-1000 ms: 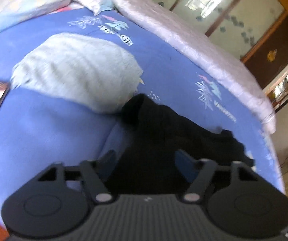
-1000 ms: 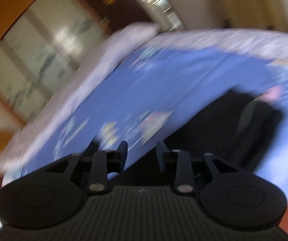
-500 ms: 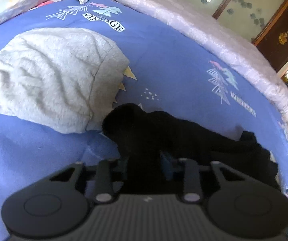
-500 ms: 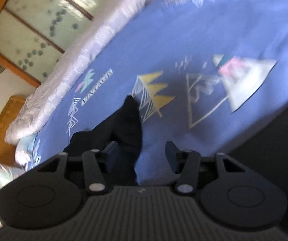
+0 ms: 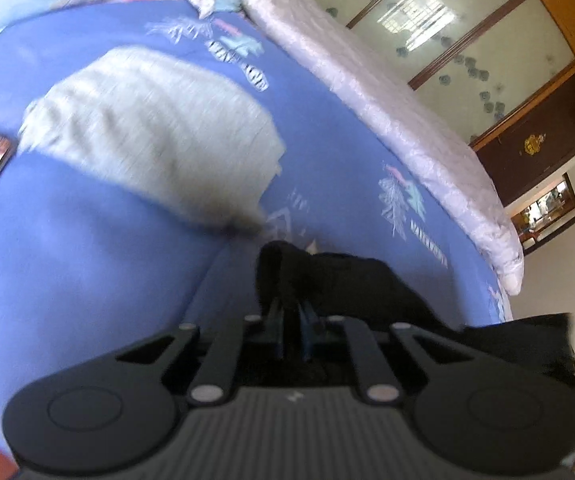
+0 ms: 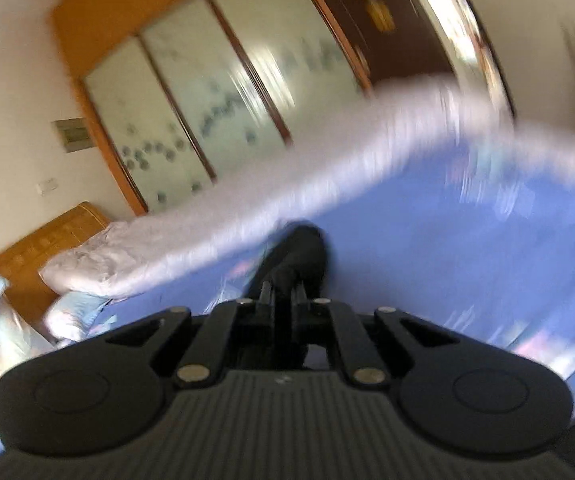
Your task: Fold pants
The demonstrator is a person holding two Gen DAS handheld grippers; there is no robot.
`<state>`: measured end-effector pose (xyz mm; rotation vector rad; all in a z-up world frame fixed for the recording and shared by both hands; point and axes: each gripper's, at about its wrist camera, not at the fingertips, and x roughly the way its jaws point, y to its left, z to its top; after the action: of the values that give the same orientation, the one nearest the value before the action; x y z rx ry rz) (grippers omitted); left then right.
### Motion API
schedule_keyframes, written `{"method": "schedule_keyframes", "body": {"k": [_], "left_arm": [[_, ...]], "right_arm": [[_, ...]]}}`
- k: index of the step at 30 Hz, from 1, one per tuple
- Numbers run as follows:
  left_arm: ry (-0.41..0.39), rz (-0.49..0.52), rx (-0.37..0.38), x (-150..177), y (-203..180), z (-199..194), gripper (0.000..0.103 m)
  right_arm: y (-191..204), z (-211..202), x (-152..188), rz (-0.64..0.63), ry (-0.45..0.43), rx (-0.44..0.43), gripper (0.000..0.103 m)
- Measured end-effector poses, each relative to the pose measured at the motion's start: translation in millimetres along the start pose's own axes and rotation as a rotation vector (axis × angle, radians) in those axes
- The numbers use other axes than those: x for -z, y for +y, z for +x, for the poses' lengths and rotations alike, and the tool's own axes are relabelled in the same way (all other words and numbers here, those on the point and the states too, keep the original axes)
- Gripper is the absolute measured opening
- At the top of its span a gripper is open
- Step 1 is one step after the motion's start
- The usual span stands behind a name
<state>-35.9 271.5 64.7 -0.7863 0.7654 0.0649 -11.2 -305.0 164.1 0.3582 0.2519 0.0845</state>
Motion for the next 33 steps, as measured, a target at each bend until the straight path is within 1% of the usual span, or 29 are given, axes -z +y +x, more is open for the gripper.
{"method": "schedule_keyframes", "body": {"k": [1,3,4,5,6,7,8,9,10,11,13,14,15,16,17,18,19,21,22,24,25,26,27,28,29,30,31,32,33], "left_arm": [[0.022,-0.003,0.005,7.5,5.5,-2.4,0.007],[0.083,-0.003,0.019,20.2,14.8,-1.8,0.007],[0.118,0.003,0.019,26.7,18.6,-0.7,0.008],[0.141,0.013,0.016,30.5,20.9,0.5,0.009],[0.154,0.023,0.008,32.7,22.4,1.1,0.010],[0.154,0.029,-0.004,33.2,23.4,0.6,0.012],[0.142,0.026,-0.014,31.3,24.1,-1.0,0.013],[0.125,0.019,-0.018,27.5,24.6,-2.8,0.016],[0.102,0.013,-0.016,21.5,23.8,-5.0,0.024],[0.082,0.009,-0.016,15.2,22.2,-6.5,0.040],[0.031,0.029,-0.025,3.0,15.2,-7.6,0.056],[0.014,0.050,-0.027,-1.3,9.7,-5.7,0.058],[0.011,0.071,-0.026,-5.4,4.2,-0.9,0.061],[0.014,0.089,-0.022,-7.7,-1.3,5.9,0.071],[0.017,0.101,-0.022,-8.8,-5.1,12.9,0.087],[0.021,0.114,-0.027,-8.6,-8.1,21.5,0.094],[0.029,0.128,-0.035,-7.1,-10.0,29.5,0.098],[0.070,0.152,-0.066,-4.1,-12.4,47.2,0.097],[0.089,0.162,-0.074,-2.7,-12.8,56.4,0.093],[0.136,0.163,-0.081,-0.4,-11.7,72.1,0.082],[0.164,0.157,-0.075,3.7,-7.0,76.9,0.065],[0.186,0.152,-0.064,7.2,-6.4,81.6,0.051],[0.202,0.150,-0.051,8.9,-6.5,85.4,0.045],[0.202,0.157,-0.060,10.5,-7.8,87.3,0.037],[0.190,0.175,-0.088,11.9,-11.0,87.2,0.018],[0.188,0.190,-0.096,11.3,-13.7,86.6,0.013],[0.185,0.180,-0.079,8.4,-16.4,84.2,0.009],[0.171,0.173,-0.068,3.5,-19.1,79.3,0.009],[0.145,0.172,-0.062,-1.7,-22.4,73.1,0.009]], "right_arm": [[-0.8,-20.1,6.6,-0.044,-0.002,0.022,0.011],[-10.1,-48.1,27.8,-0.096,0.050,0.096,0.020],[-19.2,-58.0,42.5,-0.119,0.108,0.159,0.045],[-28.7,-64.7,55.2,-0.133,0.153,0.226,0.066],[-39.9,-69.7,67.4,-0.135,0.193,0.303,0.065],[-55.4,-74.3,76.3,-0.109,0.241,0.375,0.065],[-68.5,-77.8,79.1,-0.058,0.266,0.421,0.064],[-78.2,-80.3,77.2,0.002,0.264,0.445,0.064],[-84.0,-81.5,72.9,0.066,0.240,0.452,0.063],[-87.8,-81.3,66.1,0.104,0.215,0.447,0.063],[-83.5,-66.7,47.8,0.126,0.172,0.411,0.065],[-78.1,-53.2,38.5,0.111,0.171,0.379,0.065],[-69.4,-35.9,31.6,0.084,0.183,0.348,0.065],[-62.4,-16.0,26.3,0.053,0.204,0.318,0.065],[-57.3,7.4,23.5,0.022,0.237,0.285,0.065],[-49.7,32.4,23.3,-0.010,0.278,0.246,0.065],[-40.6,59.2,23.8,-0.049,0.325,0.212,0.066],[-29.2,106.9,23.5,-0.120,0.398,0.211,0.066],[-24.8,130.8,25.2,-0.166,0.439,0.221,0.066],[-21.6,171.1,29.4,-0.270,0.517,0.245,0.067],[-24.5,183.5,32.1,-0.311,0.560,0.261,0.071],[-28.1,189.5,36.0,-0.340,0.608,0.266,0.075],[-33.7,198.6,41.9,-0.358,0.664,0.264,0.075],[-41.0,205.2,46.9,-0.362,0.715,0.261,0.075],[-48.9,207.8,52.8,-0.354,0.763,0.250,0.071],[-54.8,205.7,58.0,-0.338,0.791,0.219,0.063],[-53.0,200.6,58.3,-0.329,0.773,0.189,0.044],[-48.5,194.7,55.0,-0.363,0.743,0.211,0.016],[-44.5,190.3,49.7,-0.387,0.710,0.227,0.010]]}}
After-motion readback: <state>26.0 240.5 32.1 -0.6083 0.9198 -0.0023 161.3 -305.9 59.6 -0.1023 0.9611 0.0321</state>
